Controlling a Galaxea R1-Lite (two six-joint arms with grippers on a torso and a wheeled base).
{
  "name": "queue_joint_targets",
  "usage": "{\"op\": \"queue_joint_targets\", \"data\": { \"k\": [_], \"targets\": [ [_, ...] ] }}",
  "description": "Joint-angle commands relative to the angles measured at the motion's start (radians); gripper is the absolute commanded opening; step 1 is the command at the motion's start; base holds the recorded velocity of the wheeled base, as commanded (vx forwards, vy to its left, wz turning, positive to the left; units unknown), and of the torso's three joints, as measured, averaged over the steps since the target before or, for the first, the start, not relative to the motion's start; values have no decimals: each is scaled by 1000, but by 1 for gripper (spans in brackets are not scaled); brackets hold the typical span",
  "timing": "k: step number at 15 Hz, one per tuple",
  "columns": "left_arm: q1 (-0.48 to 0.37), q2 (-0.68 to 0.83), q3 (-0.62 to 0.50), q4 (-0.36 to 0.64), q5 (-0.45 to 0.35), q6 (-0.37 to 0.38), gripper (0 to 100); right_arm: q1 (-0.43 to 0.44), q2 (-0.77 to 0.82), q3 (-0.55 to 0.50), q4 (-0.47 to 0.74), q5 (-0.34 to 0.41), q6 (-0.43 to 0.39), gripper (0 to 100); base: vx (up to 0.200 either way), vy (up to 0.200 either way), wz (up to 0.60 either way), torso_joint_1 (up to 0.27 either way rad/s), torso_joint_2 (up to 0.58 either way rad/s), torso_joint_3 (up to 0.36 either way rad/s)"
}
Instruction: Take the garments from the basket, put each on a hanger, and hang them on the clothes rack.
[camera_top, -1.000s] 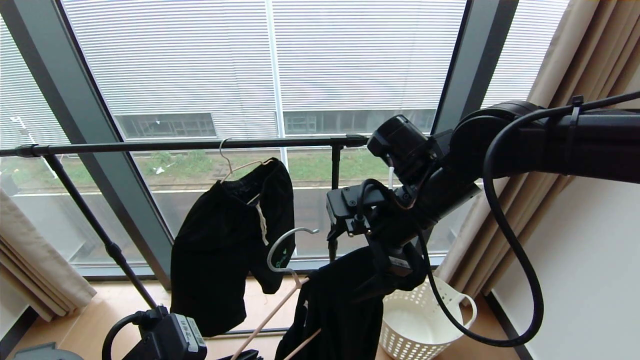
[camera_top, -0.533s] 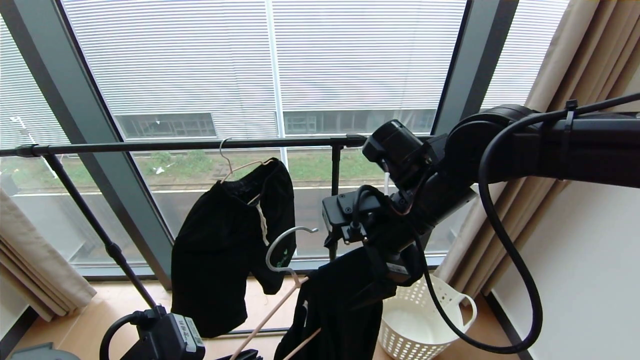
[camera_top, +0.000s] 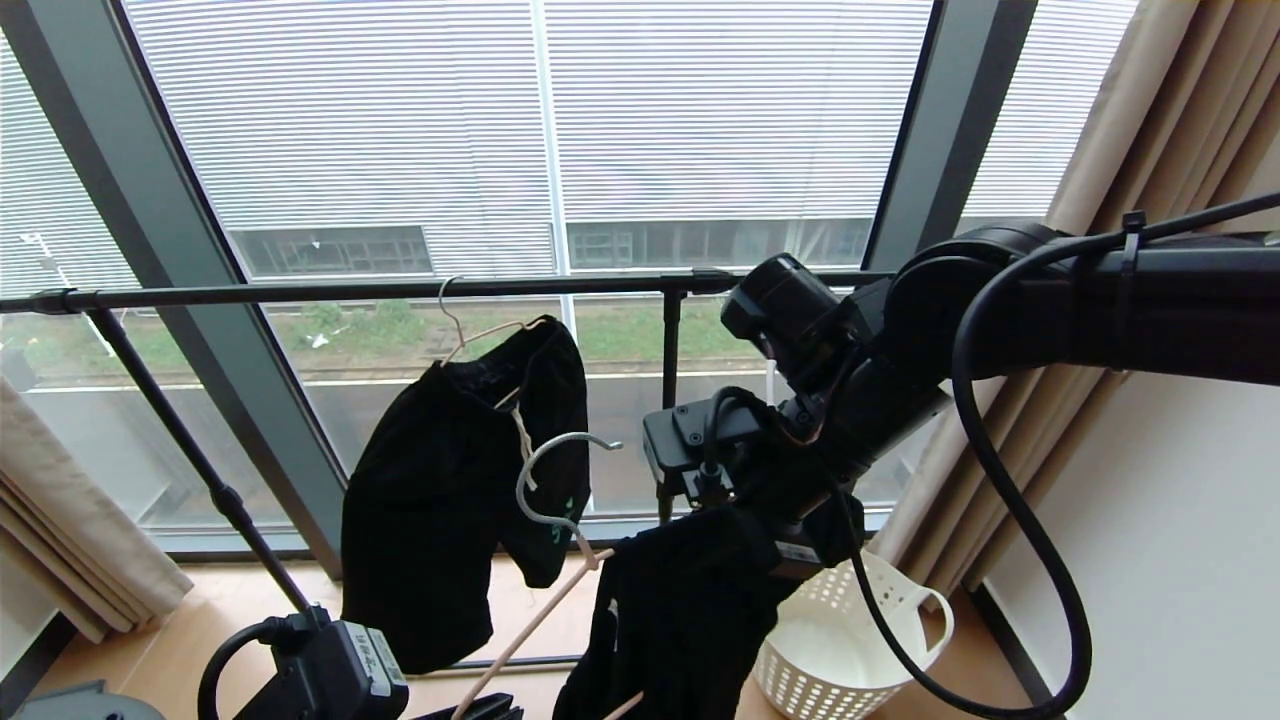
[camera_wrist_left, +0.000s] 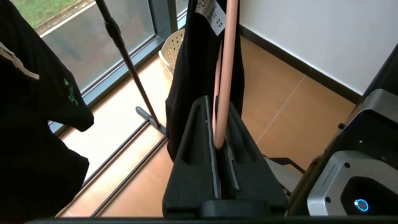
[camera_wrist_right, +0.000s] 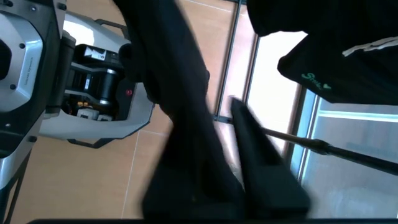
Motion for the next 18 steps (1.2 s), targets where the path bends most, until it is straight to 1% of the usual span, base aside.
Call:
{"op": "queue_joint_targets", "data": {
  "k": [1,6,7,11,13,14,15,16,17,18],
  "targets": [
    [-1,1,0,-2,-1,1,0,-1,-5,4,-1,1,1,0,0,0,0,0,0,0],
    [3,6,-2,-2,-1,-2,0,-1,-16,36,-3,2,0,0,0,0,0,0,0,0],
    [5,6,1,-1,-1,1,100,-1,-24,41,-3,2,0,0,0,0,0,0,0,0],
    [26,3,-8,-2,-1,-5,100,-4,-44,56,-3,7,3,0,0,0,0,0,0,0],
    [68,6,-17,-2,-3,-12,100,-20,-50,61,-3,6,7,0,0,0,0,0,0,0],
    [95,9,-31,-2,-6,-28,100,-39,-53,61,-3,6,10,0,0,0,0,0,0,0],
    [121,18,-45,-2,-37,-56,100,-53,-62,61,-4,-1,18,0,0,0,0,0,0,0],
    [160,21,-52,-2,-98,-79,100,-64,-67,59,-7,-8,35,0,0,0,0,0,0,0],
    [206,23,-60,-2,-152,-99,100,-73,-73,58,-13,-31,61,0,0,0,0,0,0,0],
    [224,26,-66,-2,-170,-113,100,-76,-77,56,-18,-51,78,0,0,0,0,0,0,0]
  ]
}}
